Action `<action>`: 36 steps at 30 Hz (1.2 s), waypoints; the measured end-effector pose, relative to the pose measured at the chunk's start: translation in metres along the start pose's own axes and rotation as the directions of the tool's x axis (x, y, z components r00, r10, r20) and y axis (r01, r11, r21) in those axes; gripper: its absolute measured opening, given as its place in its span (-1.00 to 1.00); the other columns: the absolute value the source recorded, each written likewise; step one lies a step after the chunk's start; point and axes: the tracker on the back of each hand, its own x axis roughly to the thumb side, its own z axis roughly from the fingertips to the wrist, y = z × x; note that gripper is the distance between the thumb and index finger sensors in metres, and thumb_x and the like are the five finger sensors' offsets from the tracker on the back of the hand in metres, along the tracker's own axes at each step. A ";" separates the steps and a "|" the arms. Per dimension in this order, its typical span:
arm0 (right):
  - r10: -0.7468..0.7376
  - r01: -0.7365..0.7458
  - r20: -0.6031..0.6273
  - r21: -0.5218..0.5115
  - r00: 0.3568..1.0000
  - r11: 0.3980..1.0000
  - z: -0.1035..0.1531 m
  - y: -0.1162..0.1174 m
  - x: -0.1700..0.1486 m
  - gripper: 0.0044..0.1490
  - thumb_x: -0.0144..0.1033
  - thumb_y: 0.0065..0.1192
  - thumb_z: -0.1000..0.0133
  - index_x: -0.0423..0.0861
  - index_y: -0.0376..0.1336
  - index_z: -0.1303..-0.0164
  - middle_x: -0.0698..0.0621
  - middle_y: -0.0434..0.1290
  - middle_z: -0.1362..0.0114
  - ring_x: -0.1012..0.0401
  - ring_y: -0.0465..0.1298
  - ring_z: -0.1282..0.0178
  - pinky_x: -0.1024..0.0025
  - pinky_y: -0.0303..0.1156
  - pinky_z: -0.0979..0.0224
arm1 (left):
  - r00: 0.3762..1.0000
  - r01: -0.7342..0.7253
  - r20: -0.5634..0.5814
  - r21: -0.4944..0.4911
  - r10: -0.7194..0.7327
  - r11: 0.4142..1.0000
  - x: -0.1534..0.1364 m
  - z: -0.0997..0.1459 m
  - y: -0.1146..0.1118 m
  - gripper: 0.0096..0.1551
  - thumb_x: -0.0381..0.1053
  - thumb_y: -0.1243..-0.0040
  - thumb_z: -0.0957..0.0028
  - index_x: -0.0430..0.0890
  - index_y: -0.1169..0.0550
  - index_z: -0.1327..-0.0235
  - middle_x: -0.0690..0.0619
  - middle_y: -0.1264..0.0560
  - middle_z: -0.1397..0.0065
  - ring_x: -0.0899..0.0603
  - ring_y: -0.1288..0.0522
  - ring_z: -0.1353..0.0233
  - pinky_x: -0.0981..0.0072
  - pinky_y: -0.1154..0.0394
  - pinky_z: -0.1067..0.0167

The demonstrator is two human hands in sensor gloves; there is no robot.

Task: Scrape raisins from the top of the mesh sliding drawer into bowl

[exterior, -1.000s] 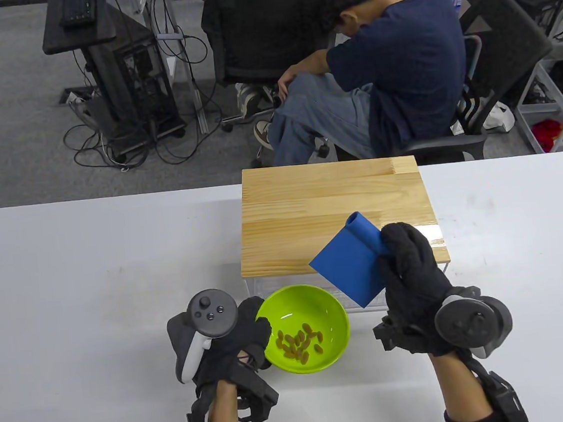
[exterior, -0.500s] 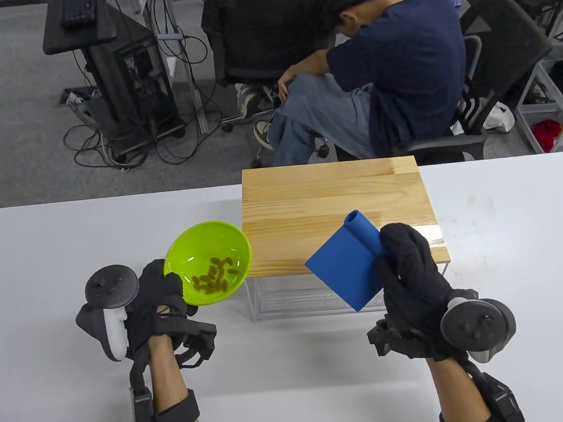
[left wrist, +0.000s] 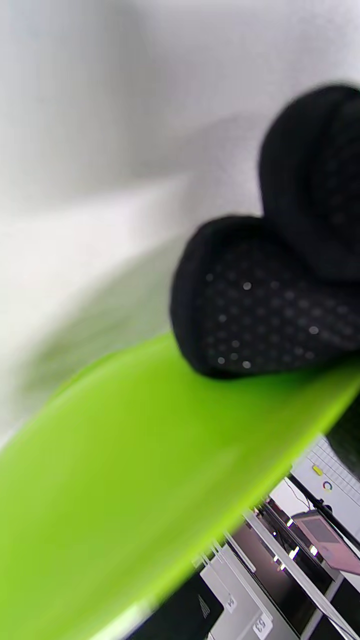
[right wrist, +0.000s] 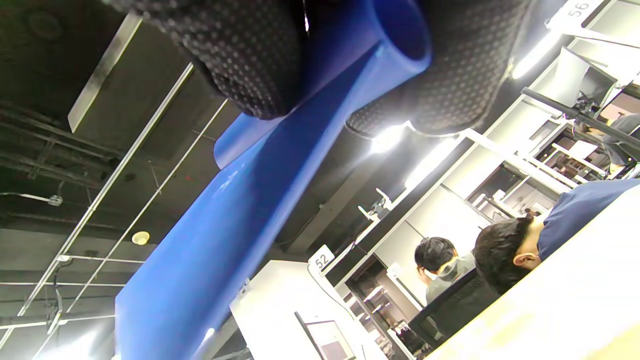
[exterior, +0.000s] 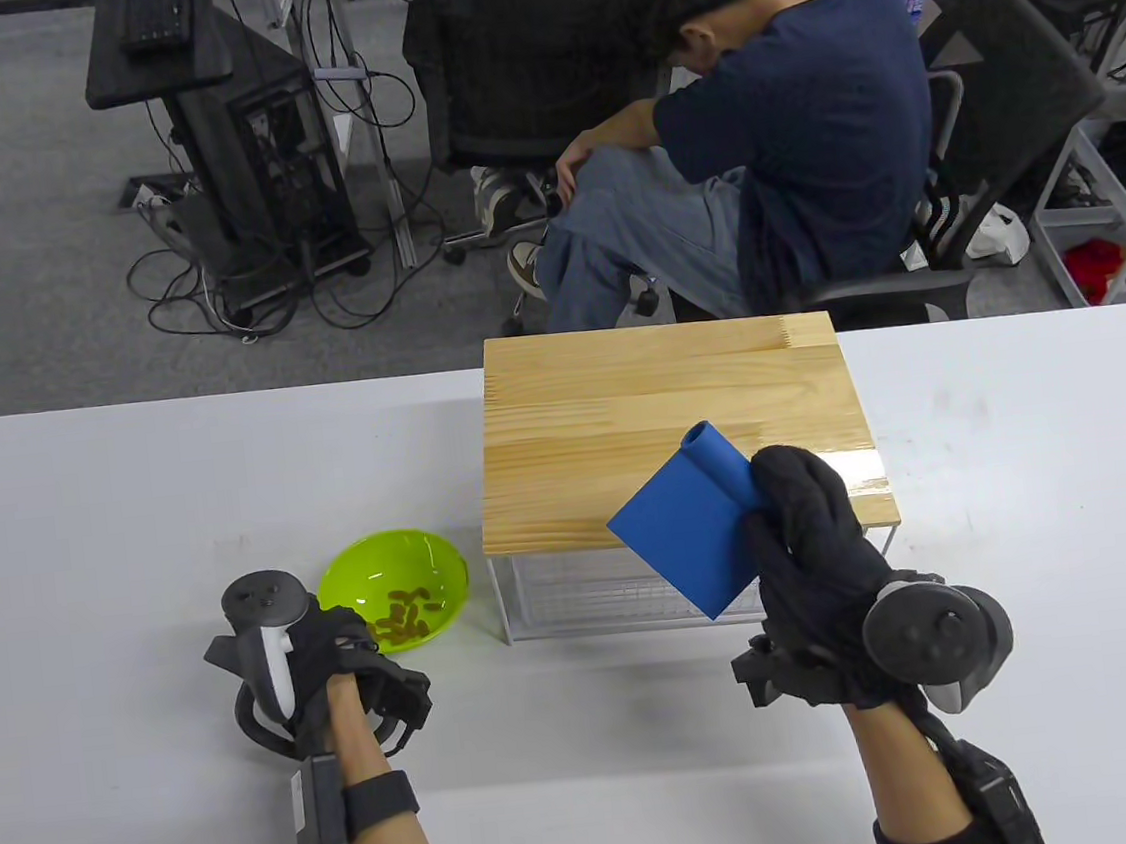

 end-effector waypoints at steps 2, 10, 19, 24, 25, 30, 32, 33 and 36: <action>0.005 -0.005 0.001 0.004 1.000 1.000 0.000 0.001 0.000 -0.29 -0.48 0.28 -0.18 -0.22 0.11 -0.55 -0.28 0.17 -0.57 -0.25 0.43 -0.39 -0.21 0.42 -0.33 | 1.000 0.016 -0.003 0.002 -0.016 1.000 -0.001 0.000 -0.003 -0.41 -0.11 -0.23 -0.15 -0.14 -0.44 -0.47 -0.16 -0.67 -0.26 -0.01 -0.81 0.43 0.30 -0.77 0.38; -0.003 0.003 0.005 0.012 1.000 1.000 -0.001 0.000 -0.001 -0.29 -0.48 0.28 -0.19 -0.22 0.11 -0.56 -0.27 0.17 -0.57 -0.25 0.43 -0.39 -0.20 0.42 -0.33 | 0.999 0.034 -0.032 0.012 -0.033 0.999 -0.010 0.000 -0.012 -0.41 -0.11 -0.23 -0.15 -0.13 -0.44 -0.48 -0.15 -0.68 -0.26 -0.01 -0.82 0.39 0.28 -0.77 0.35; -0.044 0.044 -0.007 0.009 0.999 0.999 -0.002 -0.005 -0.002 -0.29 -0.48 0.28 -0.19 -0.22 0.12 -0.55 -0.27 0.17 -0.57 -0.25 0.43 -0.39 -0.21 0.42 -0.33 | 0.991 0.130 -0.024 -0.065 -0.132 0.989 -0.002 0.017 0.013 -0.27 0.09 -0.16 -0.20 -0.10 -0.30 -0.61 -0.16 -0.55 -0.45 -0.14 -0.80 0.06 0.08 -0.71 0.07; -0.048 0.048 -0.020 -0.007 0.999 0.999 -0.003 -0.012 -0.001 -0.29 -0.48 0.28 -0.19 -0.22 0.11 -0.56 -0.28 0.17 -0.57 -0.25 0.43 -0.39 -0.21 0.42 -0.33 | 0.936 0.300 0.145 0.149 -0.321 0.942 0.040 0.060 0.044 -0.16 0.32 -0.01 -0.18 -0.04 -0.24 -0.67 -0.16 -0.49 -0.53 -0.22 -0.76 -0.10 -0.01 -0.66 -0.07; -0.047 0.047 -0.024 -0.013 0.999 0.999 -0.003 -0.014 -0.001 -0.29 -0.48 0.28 -0.19 -0.22 0.11 -0.56 -0.28 0.17 -0.57 -0.25 0.43 -0.39 -0.21 0.42 -0.33 | 0.921 0.306 0.188 0.189 -0.340 0.933 0.049 0.072 0.048 -0.15 0.35 0.00 -0.17 -0.02 -0.24 -0.67 -0.15 -0.48 -0.55 -0.22 -0.74 -0.14 -0.02 -0.64 -0.10; -0.055 0.051 -0.057 -0.065 0.997 0.997 -0.004 -0.026 -0.005 -0.29 -0.49 0.28 -0.19 -0.23 0.11 -0.56 -0.28 0.17 -0.57 -0.25 0.42 -0.39 -0.22 0.42 -0.32 | 0.677 0.262 0.640 0.254 -0.365 0.931 0.098 0.166 0.040 -0.14 0.41 0.06 -0.17 0.12 -0.16 -0.73 -0.08 -0.29 -0.73 -0.33 -0.42 -0.61 -0.23 -0.35 -0.49; -0.053 0.047 -0.066 -0.090 0.996 0.995 -0.005 -0.032 -0.006 -0.29 -0.49 0.28 -0.19 -0.23 0.11 -0.56 -0.29 0.17 -0.57 -0.26 0.42 -0.39 -0.22 0.42 -0.33 | 0.542 0.291 0.731 0.300 -0.415 0.909 0.110 0.198 0.024 -0.13 0.43 0.09 -0.15 0.18 -0.13 -0.74 -0.04 -0.23 -0.78 -0.31 -0.32 -0.71 -0.22 -0.26 -0.58; -0.054 0.047 -0.069 -0.098 0.996 0.994 -0.005 -0.035 -0.007 -0.29 -0.49 0.28 -0.19 -0.23 0.11 -0.56 -0.28 0.17 -0.57 -0.26 0.42 -0.39 -0.21 0.41 -0.33 | 0.469 0.296 0.761 0.343 -0.448 0.892 0.114 0.213 0.013 -0.13 0.44 0.10 -0.13 0.21 -0.13 -0.73 0.00 -0.21 -0.79 -0.29 -0.27 -0.75 -0.24 -0.21 -0.61; -0.064 0.054 -0.085 -0.118 0.994 0.992 -0.005 -0.042 -0.010 -0.29 -0.49 0.28 -0.19 -0.23 0.11 -0.56 -0.28 0.17 -0.57 -0.25 0.42 -0.39 -0.22 0.41 -0.33 | 0.251 0.209 0.830 0.457 -0.499 0.865 0.113 0.246 -0.028 -0.18 0.44 0.10 -0.10 0.27 -0.16 -0.68 0.10 -0.23 -0.79 -0.21 -0.24 -0.79 -0.21 -0.19 -0.65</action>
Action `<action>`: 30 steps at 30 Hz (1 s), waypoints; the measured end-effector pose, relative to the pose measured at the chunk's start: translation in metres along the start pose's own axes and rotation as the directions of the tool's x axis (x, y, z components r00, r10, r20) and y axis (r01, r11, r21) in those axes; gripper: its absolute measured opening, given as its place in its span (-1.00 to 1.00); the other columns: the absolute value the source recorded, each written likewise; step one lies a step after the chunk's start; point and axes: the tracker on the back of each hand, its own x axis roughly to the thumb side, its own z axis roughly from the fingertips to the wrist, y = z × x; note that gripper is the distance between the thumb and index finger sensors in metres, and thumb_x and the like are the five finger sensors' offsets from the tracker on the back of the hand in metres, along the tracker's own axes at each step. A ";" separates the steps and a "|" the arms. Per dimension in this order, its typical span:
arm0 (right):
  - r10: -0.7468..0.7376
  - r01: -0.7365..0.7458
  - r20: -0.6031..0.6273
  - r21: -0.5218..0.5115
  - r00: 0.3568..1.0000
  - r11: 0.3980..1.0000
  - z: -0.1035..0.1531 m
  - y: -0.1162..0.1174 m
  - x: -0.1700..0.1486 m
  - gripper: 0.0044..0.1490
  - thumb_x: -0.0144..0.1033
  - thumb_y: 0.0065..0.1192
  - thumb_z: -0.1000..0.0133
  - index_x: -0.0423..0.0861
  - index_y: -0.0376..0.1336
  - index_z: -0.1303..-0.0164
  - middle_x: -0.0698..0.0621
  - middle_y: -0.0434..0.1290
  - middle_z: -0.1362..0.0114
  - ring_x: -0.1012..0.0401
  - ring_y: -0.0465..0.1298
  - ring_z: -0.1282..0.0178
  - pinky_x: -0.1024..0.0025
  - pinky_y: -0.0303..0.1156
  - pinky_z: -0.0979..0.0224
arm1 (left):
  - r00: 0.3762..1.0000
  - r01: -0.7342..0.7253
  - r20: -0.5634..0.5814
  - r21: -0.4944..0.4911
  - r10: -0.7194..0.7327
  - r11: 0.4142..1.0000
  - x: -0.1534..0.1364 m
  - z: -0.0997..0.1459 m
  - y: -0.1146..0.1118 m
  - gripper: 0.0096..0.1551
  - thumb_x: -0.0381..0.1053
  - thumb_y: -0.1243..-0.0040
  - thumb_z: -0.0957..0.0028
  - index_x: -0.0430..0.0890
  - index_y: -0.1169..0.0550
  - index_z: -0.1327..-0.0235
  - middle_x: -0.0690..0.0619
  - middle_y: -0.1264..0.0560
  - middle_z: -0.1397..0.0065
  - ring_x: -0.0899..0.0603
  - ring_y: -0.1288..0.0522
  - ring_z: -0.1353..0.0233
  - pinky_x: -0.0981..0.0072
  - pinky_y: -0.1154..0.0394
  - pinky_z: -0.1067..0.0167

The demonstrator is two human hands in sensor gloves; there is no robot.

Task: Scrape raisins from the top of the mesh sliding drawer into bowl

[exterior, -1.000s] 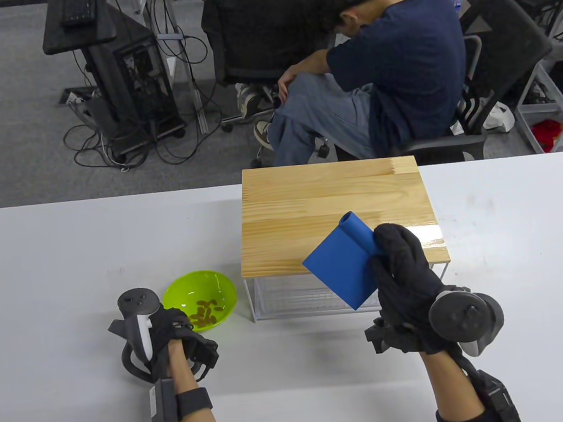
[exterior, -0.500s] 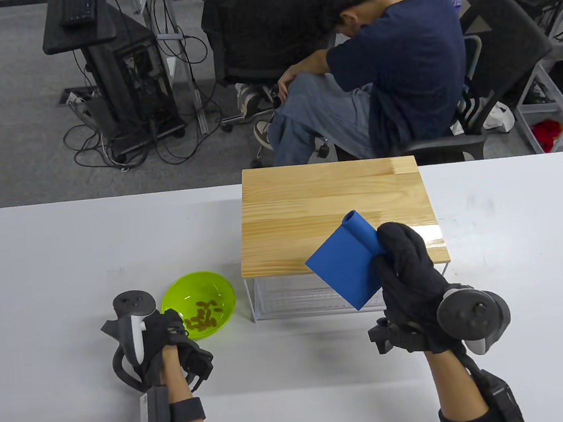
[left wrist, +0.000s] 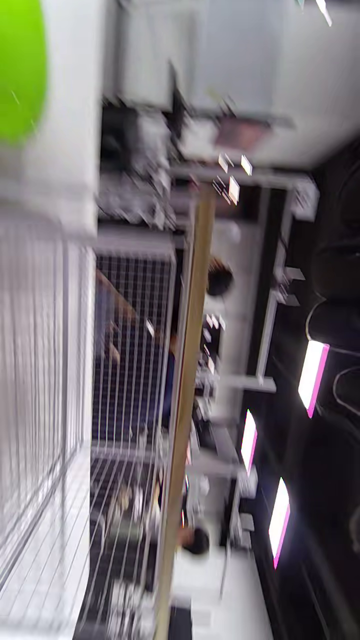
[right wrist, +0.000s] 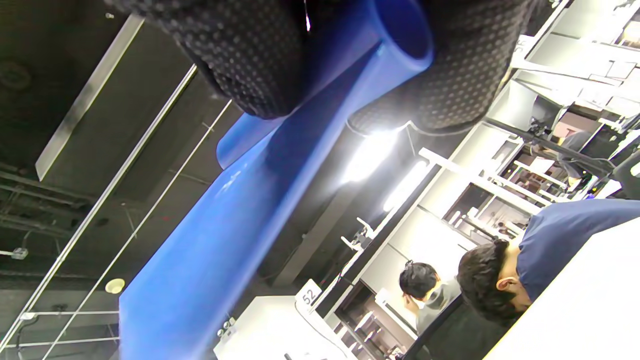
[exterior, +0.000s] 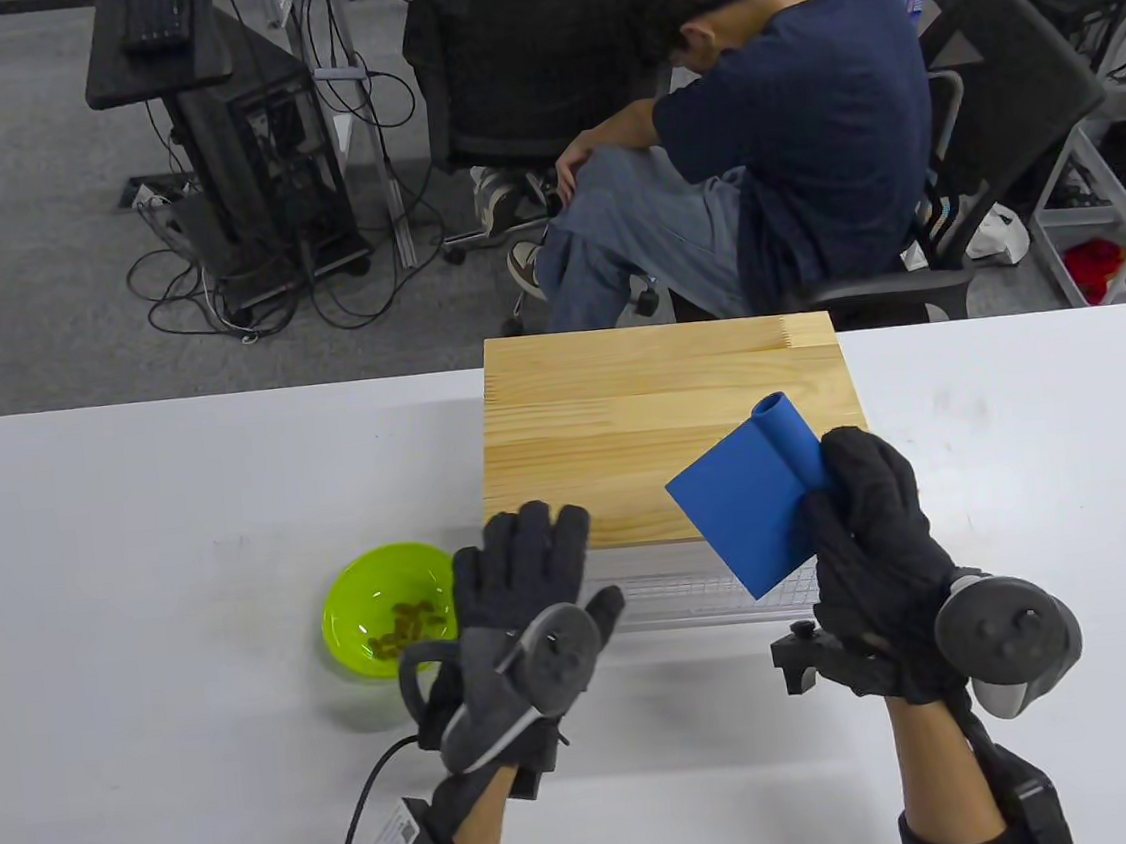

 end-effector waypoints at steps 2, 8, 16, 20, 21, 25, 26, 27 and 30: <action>0.000 0.000 -0.006 -0.013 1.000 1.000 0.000 -0.003 -0.002 -0.29 -0.49 0.28 -0.19 -0.23 0.11 -0.56 -0.28 0.17 -0.57 -0.26 0.42 -0.39 -0.22 0.41 -0.33 | 0.994 -0.033 0.101 0.038 0.029 0.999 0.018 0.006 -0.019 -0.21 0.41 0.06 -0.08 0.27 -0.22 -0.64 0.14 -0.28 -0.76 -0.18 -0.27 -0.78 -0.22 -0.21 -0.64; 0.060 -0.060 0.013 -0.022 0.998 0.998 -0.002 -0.007 -0.003 -0.29 -0.49 0.28 -0.20 -0.22 0.11 -0.56 -0.28 0.17 -0.57 -0.26 0.42 -0.40 -0.22 0.41 -0.33 | 0.964 0.039 0.265 -0.120 -0.006 0.992 0.046 0.021 -0.075 -0.22 0.40 0.07 -0.07 0.26 -0.22 -0.62 0.14 -0.25 -0.77 -0.19 -0.23 -0.79 -0.26 -0.16 -0.64; 0.169 -0.172 -0.034 -0.108 0.985 0.979 -0.011 -0.035 -0.026 -0.29 -0.49 0.28 -0.20 -0.22 0.11 -0.57 -0.28 0.16 -0.58 -0.26 0.41 -0.41 -0.22 0.41 -0.34 | 0.963 0.105 0.265 -0.223 -0.043 0.969 0.040 0.020 -0.102 -0.21 0.39 0.07 -0.07 0.26 -0.22 -0.63 0.13 -0.25 -0.77 -0.20 -0.23 -0.79 -0.27 -0.15 -0.63; 0.273 -0.303 -0.164 -0.204 0.948 0.931 -0.017 -0.064 -0.058 -0.29 -0.49 0.27 -0.20 -0.23 0.10 -0.57 -0.29 0.15 -0.57 -0.26 0.41 -0.40 -0.21 0.41 -0.33 | 0.968 0.080 0.249 -0.223 -0.023 0.972 0.036 0.020 -0.101 -0.22 0.38 0.07 -0.07 0.25 -0.23 -0.62 0.12 -0.27 -0.76 -0.21 -0.24 -0.78 -0.28 -0.16 -0.62; 0.278 -0.314 -0.192 -0.200 0.941 0.928 -0.018 -0.068 -0.065 -0.29 -0.50 0.26 -0.20 -0.24 0.10 -0.57 -0.30 0.15 -0.57 -0.27 0.40 -0.40 -0.22 0.41 -0.33 | 0.968 0.078 0.250 -0.224 -0.020 0.971 0.035 0.020 -0.101 -0.22 0.38 0.07 -0.07 0.25 -0.24 -0.62 0.12 -0.27 -0.76 -0.21 -0.25 -0.78 -0.28 -0.16 -0.62; 0.302 -0.366 -0.330 -0.155 0.895 0.918 -0.019 -0.074 -0.105 -0.29 -0.51 0.26 -0.20 -0.26 0.10 -0.57 -0.32 0.15 -0.56 -0.29 0.40 -0.38 -0.22 0.42 -0.30 | 0.971 0.068 0.238 -0.244 -0.008 0.967 0.033 0.019 -0.102 -0.23 0.38 0.07 -0.08 0.24 -0.26 -0.61 0.12 -0.30 -0.75 -0.21 -0.27 -0.77 -0.29 -0.18 -0.62; 0.314 -0.387 -0.363 -0.150 0.878 0.910 -0.019 -0.074 -0.115 -0.29 -0.52 0.26 -0.20 -0.27 0.10 -0.57 -0.33 0.15 -0.56 -0.29 0.40 -0.38 -0.22 0.43 -0.29 | 0.972 0.064 0.235 -0.247 -0.005 0.967 0.033 0.019 -0.102 -0.23 0.38 0.06 -0.07 0.24 -0.27 -0.61 0.12 -0.30 -0.74 -0.22 -0.28 -0.77 -0.29 -0.18 -0.61; 0.326 -0.404 -0.400 -0.129 0.857 0.905 -0.019 -0.073 -0.125 -0.29 -0.52 0.26 -0.20 -0.27 0.10 -0.57 -0.34 0.15 -0.56 -0.30 0.40 -0.37 -0.23 0.42 -0.29 | 0.972 0.059 0.234 -0.246 0.000 0.967 0.032 0.019 -0.102 -0.24 0.38 0.06 -0.08 0.24 -0.27 -0.61 0.12 -0.30 -0.74 -0.21 -0.28 -0.77 -0.29 -0.18 -0.61; 0.381 -0.471 -0.502 -0.061 0.777 0.880 -0.017 -0.069 -0.148 -0.29 -0.53 0.26 -0.20 -0.28 0.10 -0.56 -0.35 0.15 -0.55 -0.31 0.40 -0.36 -0.23 0.43 -0.27 | 0.974 0.054 0.225 -0.255 0.005 0.966 0.029 0.017 -0.102 -0.24 0.38 0.06 -0.08 0.24 -0.27 -0.61 0.12 -0.31 -0.74 -0.22 -0.28 -0.76 -0.28 -0.18 -0.61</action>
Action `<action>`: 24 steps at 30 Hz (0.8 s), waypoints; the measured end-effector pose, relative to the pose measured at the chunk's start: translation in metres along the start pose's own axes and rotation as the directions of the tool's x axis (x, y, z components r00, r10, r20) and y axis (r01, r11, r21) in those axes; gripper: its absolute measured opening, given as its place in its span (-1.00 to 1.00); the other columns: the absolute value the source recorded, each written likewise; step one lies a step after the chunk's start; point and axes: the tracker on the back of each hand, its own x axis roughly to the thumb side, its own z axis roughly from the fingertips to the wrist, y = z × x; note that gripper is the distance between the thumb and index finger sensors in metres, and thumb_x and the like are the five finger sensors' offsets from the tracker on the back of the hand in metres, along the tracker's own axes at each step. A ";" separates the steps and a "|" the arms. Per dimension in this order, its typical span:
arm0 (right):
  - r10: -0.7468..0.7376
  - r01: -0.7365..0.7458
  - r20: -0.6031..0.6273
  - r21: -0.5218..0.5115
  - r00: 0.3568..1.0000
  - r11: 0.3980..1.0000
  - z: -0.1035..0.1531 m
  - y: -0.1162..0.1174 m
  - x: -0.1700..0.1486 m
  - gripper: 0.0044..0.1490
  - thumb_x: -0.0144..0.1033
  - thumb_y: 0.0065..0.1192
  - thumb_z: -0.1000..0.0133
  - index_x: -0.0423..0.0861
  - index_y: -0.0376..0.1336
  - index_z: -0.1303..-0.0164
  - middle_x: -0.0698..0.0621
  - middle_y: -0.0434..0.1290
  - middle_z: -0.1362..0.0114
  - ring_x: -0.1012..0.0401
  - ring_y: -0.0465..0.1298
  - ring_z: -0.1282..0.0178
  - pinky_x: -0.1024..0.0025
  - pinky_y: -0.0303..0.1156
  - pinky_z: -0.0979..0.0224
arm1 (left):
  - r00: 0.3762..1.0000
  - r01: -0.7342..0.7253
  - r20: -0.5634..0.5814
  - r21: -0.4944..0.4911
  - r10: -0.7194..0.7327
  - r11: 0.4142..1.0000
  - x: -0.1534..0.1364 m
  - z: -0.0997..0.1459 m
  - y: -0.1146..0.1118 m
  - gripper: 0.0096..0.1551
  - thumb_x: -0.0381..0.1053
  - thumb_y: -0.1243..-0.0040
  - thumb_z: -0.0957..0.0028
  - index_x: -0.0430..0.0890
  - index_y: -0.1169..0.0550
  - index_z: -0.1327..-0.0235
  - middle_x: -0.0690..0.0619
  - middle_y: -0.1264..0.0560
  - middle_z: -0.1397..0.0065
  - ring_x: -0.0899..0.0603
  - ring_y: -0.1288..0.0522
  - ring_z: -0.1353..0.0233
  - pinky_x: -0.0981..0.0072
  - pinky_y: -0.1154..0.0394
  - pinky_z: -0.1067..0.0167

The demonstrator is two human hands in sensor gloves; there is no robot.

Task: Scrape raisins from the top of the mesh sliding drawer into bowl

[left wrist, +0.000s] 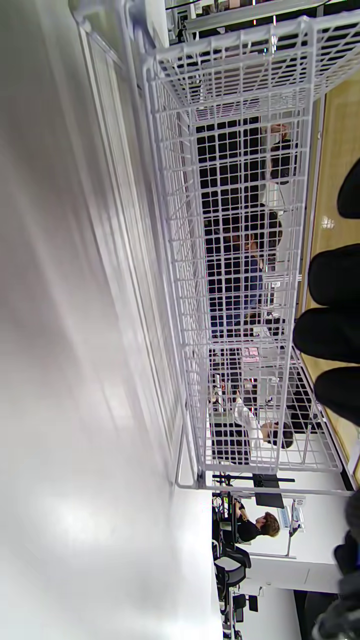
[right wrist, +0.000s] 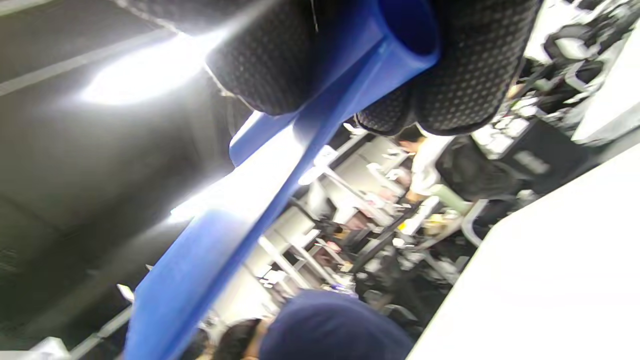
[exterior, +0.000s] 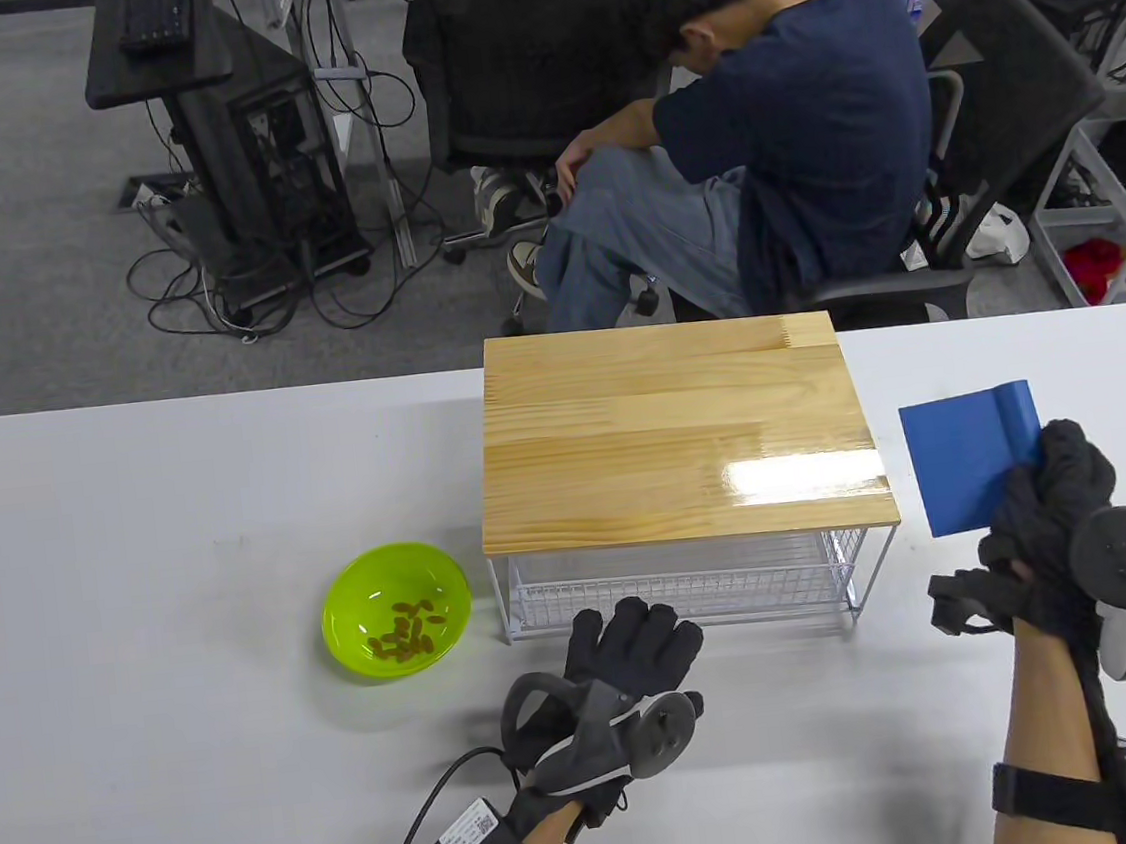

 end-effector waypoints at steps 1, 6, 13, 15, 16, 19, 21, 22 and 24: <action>0.046 -0.046 -0.033 0.005 0.998 0.999 -0.001 0.006 -0.007 -0.29 -0.53 0.26 -0.20 -0.28 0.10 -0.56 -0.35 0.15 -0.55 -0.31 0.41 -0.36 -0.23 0.43 -0.27 | 1.000 -0.002 -0.005 0.003 0.002 1.000 -0.001 0.000 0.000 -0.24 0.37 0.06 -0.08 0.24 -0.27 -0.61 0.12 -0.31 -0.74 -0.22 -0.28 -0.76 -0.28 -0.18 -0.61; 0.231 -0.216 -0.157 0.112 0.960 0.970 -0.006 0.033 -0.039 -0.30 -0.53 0.26 -0.19 -0.29 0.11 -0.55 -0.36 0.16 -0.54 -0.31 0.41 -0.35 -0.23 0.43 -0.26 | 1.000 0.000 -0.004 -0.005 0.000 1.000 -0.003 0.000 0.000 -0.24 0.37 0.06 -0.08 0.24 -0.27 -0.60 0.11 -0.29 -0.75 -0.22 -0.26 -0.77 -0.29 -0.18 -0.61; 0.382 -0.321 -0.242 0.257 0.892 0.911 -0.004 0.056 -0.079 -0.31 -0.53 0.26 -0.19 -0.27 0.13 -0.54 -0.36 0.17 -0.54 -0.32 0.43 -0.34 -0.21 0.44 -0.27 | 1.000 -0.021 -0.011 0.014 0.022 1.000 -0.007 0.002 0.005 -0.24 0.37 0.06 -0.08 0.23 -0.28 -0.60 0.10 -0.30 -0.75 -0.23 -0.26 -0.77 -0.29 -0.19 -0.60; 0.446 -0.383 -0.231 0.272 0.865 0.883 -0.003 0.059 -0.083 -0.33 -0.53 0.29 -0.19 -0.26 0.16 -0.53 -0.35 0.20 -0.53 -0.30 0.45 -0.33 -0.20 0.45 -0.26 | 0.999 -0.031 -0.008 0.022 0.031 0.999 -0.008 0.003 0.006 -0.24 0.37 0.06 -0.08 0.24 -0.28 -0.60 0.11 -0.29 -0.75 -0.23 -0.26 -0.77 -0.29 -0.19 -0.60; 0.475 -0.410 -0.222 0.281 0.852 0.868 -0.002 0.061 -0.085 -0.34 -0.52 0.30 -0.18 -0.26 0.18 -0.51 -0.34 0.22 -0.52 -0.30 0.46 -0.33 -0.20 0.45 -0.26 | 0.999 -0.036 -0.010 0.027 0.036 0.999 -0.009 0.003 0.006 -0.24 0.37 0.06 -0.08 0.24 -0.28 -0.60 0.11 -0.29 -0.75 -0.23 -0.26 -0.77 -0.29 -0.19 -0.60; 0.560 -0.484 -0.213 0.320 0.801 0.814 0.001 0.067 -0.095 -0.37 -0.49 0.30 -0.18 -0.28 0.22 -0.48 -0.33 0.28 -0.49 -0.27 0.50 -0.30 -0.18 0.47 -0.23 | 0.999 -0.037 -0.012 0.017 0.037 0.999 -0.010 0.004 0.008 -0.24 0.37 0.06 -0.08 0.23 -0.27 -0.61 0.10 -0.29 -0.75 -0.24 -0.25 -0.77 -0.29 -0.18 -0.60; 0.594 -0.520 -0.204 0.323 0.778 0.791 0.002 0.070 -0.095 -0.38 -0.47 0.34 -0.17 -0.27 0.24 -0.46 -0.32 0.31 -0.47 -0.26 0.53 -0.30 -0.19 0.47 -0.23 | 0.999 -0.039 -0.013 0.026 0.039 0.999 -0.012 0.005 0.010 -0.24 0.37 0.06 -0.08 0.23 -0.28 -0.61 0.10 -0.29 -0.75 -0.24 -0.25 -0.77 -0.29 -0.19 -0.60; 0.615 -0.542 -0.191 0.324 0.765 0.775 0.002 0.071 -0.094 -0.38 -0.46 0.35 -0.17 -0.26 0.25 -0.45 -0.31 0.33 -0.46 -0.25 0.54 -0.30 -0.19 0.47 -0.23 | 0.999 -0.043 -0.017 0.028 0.044 0.999 -0.012 0.005 0.011 -0.24 0.38 0.06 -0.08 0.24 -0.28 -0.60 0.10 -0.29 -0.75 -0.24 -0.26 -0.77 -0.29 -0.19 -0.60; 0.677 -0.607 -0.153 0.333 0.720 0.721 0.004 0.076 -0.092 -0.37 -0.43 0.37 -0.16 -0.26 0.26 -0.44 -0.30 0.35 -0.44 -0.22 0.57 -0.28 -0.17 0.48 -0.22 | 0.998 -0.058 -0.021 0.032 0.059 0.998 -0.014 0.005 0.011 -0.24 0.37 0.06 -0.08 0.23 -0.28 -0.61 0.10 -0.29 -0.75 -0.24 -0.25 -0.77 -0.30 -0.19 -0.60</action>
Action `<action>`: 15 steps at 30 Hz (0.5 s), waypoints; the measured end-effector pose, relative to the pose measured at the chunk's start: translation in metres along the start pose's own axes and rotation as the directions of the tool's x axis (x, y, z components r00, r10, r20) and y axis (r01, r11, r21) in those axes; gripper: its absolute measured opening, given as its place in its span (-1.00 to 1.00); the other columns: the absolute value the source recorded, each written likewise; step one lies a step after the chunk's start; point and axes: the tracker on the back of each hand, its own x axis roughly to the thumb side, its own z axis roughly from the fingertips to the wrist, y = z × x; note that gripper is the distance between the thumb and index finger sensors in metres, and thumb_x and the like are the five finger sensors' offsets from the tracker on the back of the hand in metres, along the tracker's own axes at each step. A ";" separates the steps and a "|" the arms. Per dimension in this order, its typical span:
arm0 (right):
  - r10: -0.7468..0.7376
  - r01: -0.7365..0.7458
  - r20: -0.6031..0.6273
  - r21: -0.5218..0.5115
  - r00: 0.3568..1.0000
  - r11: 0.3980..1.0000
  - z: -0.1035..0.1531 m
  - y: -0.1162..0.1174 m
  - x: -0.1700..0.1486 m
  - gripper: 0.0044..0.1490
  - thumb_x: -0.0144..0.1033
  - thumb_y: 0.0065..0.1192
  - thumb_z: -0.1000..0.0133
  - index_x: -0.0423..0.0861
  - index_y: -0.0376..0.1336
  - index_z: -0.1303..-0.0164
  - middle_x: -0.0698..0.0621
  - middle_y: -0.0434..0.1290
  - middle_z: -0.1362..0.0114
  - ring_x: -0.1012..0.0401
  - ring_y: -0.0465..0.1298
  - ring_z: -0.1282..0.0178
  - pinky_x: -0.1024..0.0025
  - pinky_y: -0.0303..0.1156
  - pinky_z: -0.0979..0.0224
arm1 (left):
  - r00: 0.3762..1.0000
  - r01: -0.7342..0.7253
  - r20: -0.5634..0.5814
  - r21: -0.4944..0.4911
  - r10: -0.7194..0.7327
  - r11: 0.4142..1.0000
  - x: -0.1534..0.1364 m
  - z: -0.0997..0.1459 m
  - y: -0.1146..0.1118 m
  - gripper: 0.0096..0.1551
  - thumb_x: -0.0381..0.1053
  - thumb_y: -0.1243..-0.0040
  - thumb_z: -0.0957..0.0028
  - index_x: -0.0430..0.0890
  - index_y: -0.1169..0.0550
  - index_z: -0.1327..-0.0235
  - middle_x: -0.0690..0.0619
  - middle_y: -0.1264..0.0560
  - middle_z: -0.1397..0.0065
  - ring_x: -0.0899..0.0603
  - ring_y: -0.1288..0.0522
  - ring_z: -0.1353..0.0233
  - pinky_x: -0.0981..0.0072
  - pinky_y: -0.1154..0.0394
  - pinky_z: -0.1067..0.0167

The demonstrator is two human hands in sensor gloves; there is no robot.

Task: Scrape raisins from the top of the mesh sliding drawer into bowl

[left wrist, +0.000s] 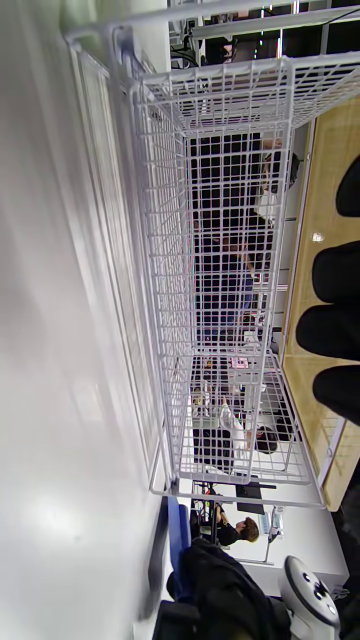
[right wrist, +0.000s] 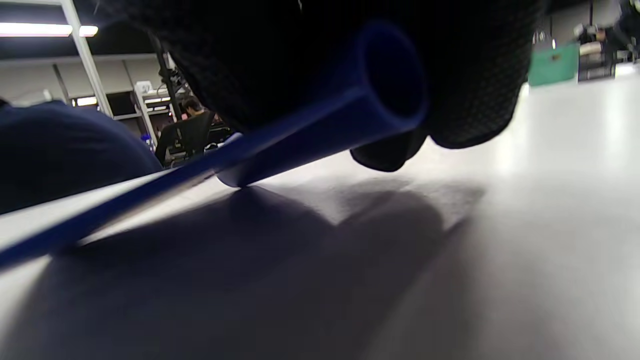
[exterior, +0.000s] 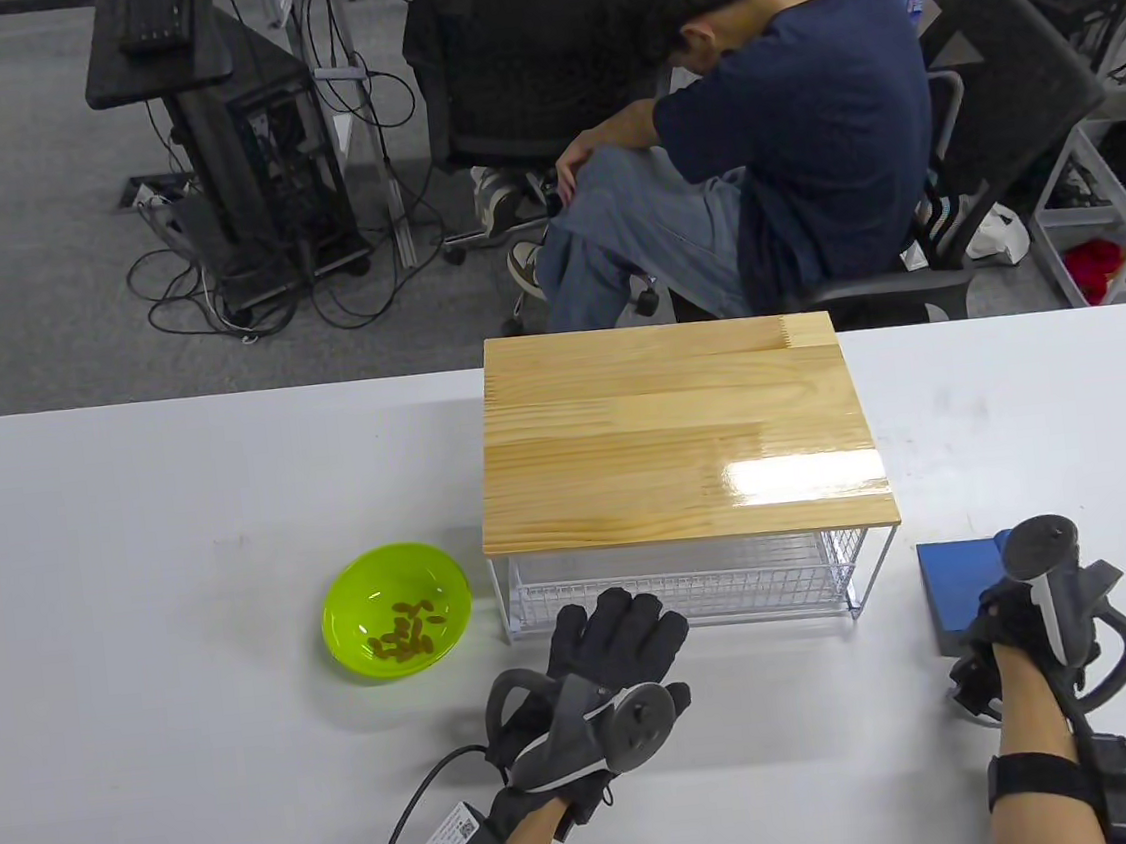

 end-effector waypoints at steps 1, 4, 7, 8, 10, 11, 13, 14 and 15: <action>0.023 -0.023 0.001 -0.002 1.000 1.000 0.001 0.001 0.001 -0.37 -0.42 0.38 -0.16 -0.26 0.26 -0.44 -0.29 0.37 -0.43 -0.21 0.58 -0.27 -0.16 0.49 -0.22 | 1.000 0.001 -0.001 -0.002 -0.001 1.000 0.000 0.000 0.000 -0.24 0.37 0.06 -0.08 0.23 -0.28 -0.61 0.10 -0.29 -0.75 -0.24 -0.26 -0.77 -0.30 -0.19 -0.60; 0.083 -0.083 0.014 -0.012 0.996 0.996 0.002 0.005 0.004 -0.36 -0.40 0.40 -0.14 -0.26 0.27 -0.42 -0.28 0.39 -0.41 -0.18 0.60 -0.26 -0.13 0.50 -0.21 | 1.000 0.002 -0.014 -0.002 -0.002 1.000 -0.002 -0.001 0.001 -0.24 0.37 0.06 -0.08 0.23 -0.28 -0.61 0.10 -0.29 -0.75 -0.25 -0.26 -0.76 -0.30 -0.19 -0.60; 0.138 -0.138 0.006 -0.005 0.990 0.990 0.002 0.006 0.006 -0.35 -0.38 0.42 -0.14 -0.26 0.27 -0.41 -0.27 0.40 -0.40 -0.17 0.60 -0.26 -0.12 0.49 -0.21 | 1.000 0.000 -0.020 -0.007 0.000 1.000 -0.004 -0.001 0.001 -0.24 0.37 0.06 -0.08 0.23 -0.28 -0.61 0.09 -0.29 -0.75 -0.25 -0.26 -0.76 -0.30 -0.19 -0.59; 0.149 -0.149 0.009 -0.010 0.989 0.989 0.002 0.006 0.007 -0.35 -0.37 0.43 -0.13 -0.25 0.28 -0.41 -0.27 0.40 -0.40 -0.17 0.60 -0.25 -0.12 0.49 -0.21 | 1.000 0.002 -0.021 -0.005 -0.003 1.000 -0.004 -0.001 0.001 -0.24 0.37 0.06 -0.08 0.23 -0.28 -0.61 0.09 -0.29 -0.75 -0.25 -0.26 -0.76 -0.30 -0.19 -0.59; 0.148 -0.148 0.005 0.000 0.989 0.989 0.003 0.005 0.007 -0.34 -0.36 0.41 -0.15 -0.25 0.26 -0.44 -0.26 0.38 -0.42 -0.18 0.58 -0.27 -0.13 0.47 -0.24 | 0.999 -0.007 -0.035 0.003 0.007 1.000 -0.006 -0.001 0.003 -0.24 0.37 0.06 -0.08 0.23 -0.28 -0.60 0.09 -0.29 -0.75 -0.25 -0.27 -0.76 -0.30 -0.19 -0.59; 0.139 -0.139 0.004 -0.001 0.990 0.990 0.004 0.002 0.006 -0.34 -0.34 0.38 -0.17 -0.24 0.24 -0.46 -0.27 0.36 -0.45 -0.20 0.55 -0.30 -0.16 0.45 -0.26 | 0.999 -0.013 -0.038 0.004 0.013 1.000 -0.006 -0.001 0.003 -0.24 0.37 0.06 -0.08 0.23 -0.28 -0.60 0.09 -0.29 -0.75 -0.25 -0.26 -0.76 -0.30 -0.19 -0.59; 0.061 -0.060 0.018 -0.025 0.998 0.998 0.008 -0.010 0.006 -0.26 -0.31 0.35 -0.18 -0.25 0.16 -0.53 -0.30 0.28 -0.51 -0.27 0.48 -0.38 -0.23 0.39 -0.31 | 0.999 -0.010 -0.044 0.010 0.011 1.000 -0.007 -0.001 0.005 -0.24 0.38 0.06 -0.08 0.23 -0.28 -0.61 0.09 -0.29 -0.75 -0.25 -0.26 -0.77 -0.31 -0.19 -0.59; 0.014 -0.012 0.032 -0.039 0.999 0.999 0.011 -0.018 0.007 -0.22 -0.26 0.32 -0.20 -0.27 0.11 -0.57 -0.33 0.22 -0.55 -0.31 0.42 -0.43 -0.27 0.34 -0.33 | 0.999 -0.008 -0.045 0.012 0.008 1.000 -0.008 -0.001 0.006 -0.24 0.38 0.07 -0.08 0.23 -0.28 -0.61 0.09 -0.29 -0.75 -0.25 -0.26 -0.76 -0.31 -0.19 -0.59; -0.042 0.046 0.068 -0.063 0.997 0.997 0.015 -0.029 0.010 -0.17 -0.22 0.30 -0.21 -0.28 0.06 -0.60 -0.36 0.16 -0.58 -0.36 0.35 -0.46 -0.31 0.29 -0.35 | 0.999 -0.007 -0.046 0.011 0.008 1.000 -0.008 -0.001 0.005 -0.23 0.38 0.07 -0.08 0.23 -0.28 -0.61 0.09 -0.29 -0.75 -0.26 -0.26 -0.76 -0.31 -0.19 -0.59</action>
